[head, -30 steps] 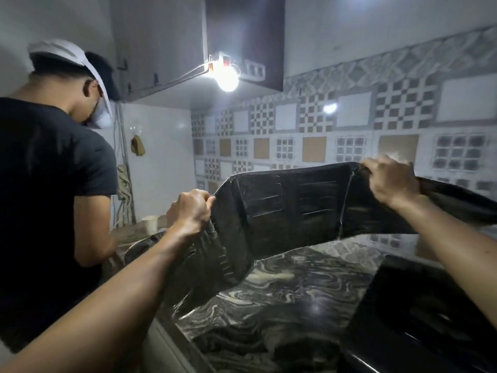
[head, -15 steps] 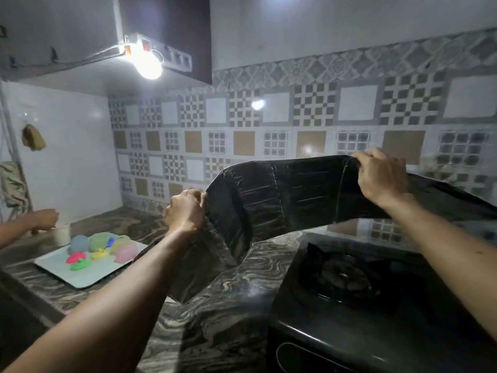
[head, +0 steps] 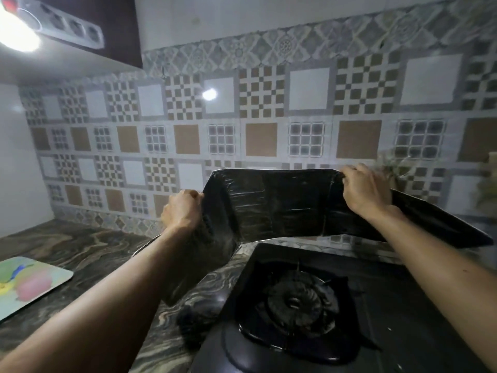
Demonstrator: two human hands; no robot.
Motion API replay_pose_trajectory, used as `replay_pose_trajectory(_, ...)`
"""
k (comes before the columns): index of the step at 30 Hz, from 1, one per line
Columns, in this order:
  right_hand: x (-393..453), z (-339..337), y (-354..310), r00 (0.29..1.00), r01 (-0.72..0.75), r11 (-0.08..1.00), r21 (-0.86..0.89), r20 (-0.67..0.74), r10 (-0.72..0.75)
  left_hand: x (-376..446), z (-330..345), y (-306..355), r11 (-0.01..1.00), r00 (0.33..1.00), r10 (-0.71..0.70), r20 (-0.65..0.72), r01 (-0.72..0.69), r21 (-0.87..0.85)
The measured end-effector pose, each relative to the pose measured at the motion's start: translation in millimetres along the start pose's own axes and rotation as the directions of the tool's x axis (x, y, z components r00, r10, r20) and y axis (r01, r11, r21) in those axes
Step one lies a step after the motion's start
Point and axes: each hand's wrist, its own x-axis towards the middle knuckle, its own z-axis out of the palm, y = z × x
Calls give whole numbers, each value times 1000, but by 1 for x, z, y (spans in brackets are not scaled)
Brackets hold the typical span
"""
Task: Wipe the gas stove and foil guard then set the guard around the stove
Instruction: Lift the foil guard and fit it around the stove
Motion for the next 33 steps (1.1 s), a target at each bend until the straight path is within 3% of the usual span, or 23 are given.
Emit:
replay_pose_trajectory(12, -9, 57, 45, 929, -98, 995, 25, 362, 83, 22, 33, 8, 989, 963, 2, 271, -42, 140)
replay_pose_trajectory(18, -9, 70, 54, 907, -164, 985, 44, 399, 133, 28, 29, -17, 959, 922, -31, 386, -82, 272)
replay_pose_trajectory(27, -2, 83, 54, 913, -192, 980, 53, 375, 159, 30, 7, -2, 950, 938, 54, 343, -154, 270)
replay_pose_trajectory(33, -6, 93, 56, 904, -155, 988, -19, 401, 149, 25, 27, 15, 949, 881, 39, 472, -180, 258)
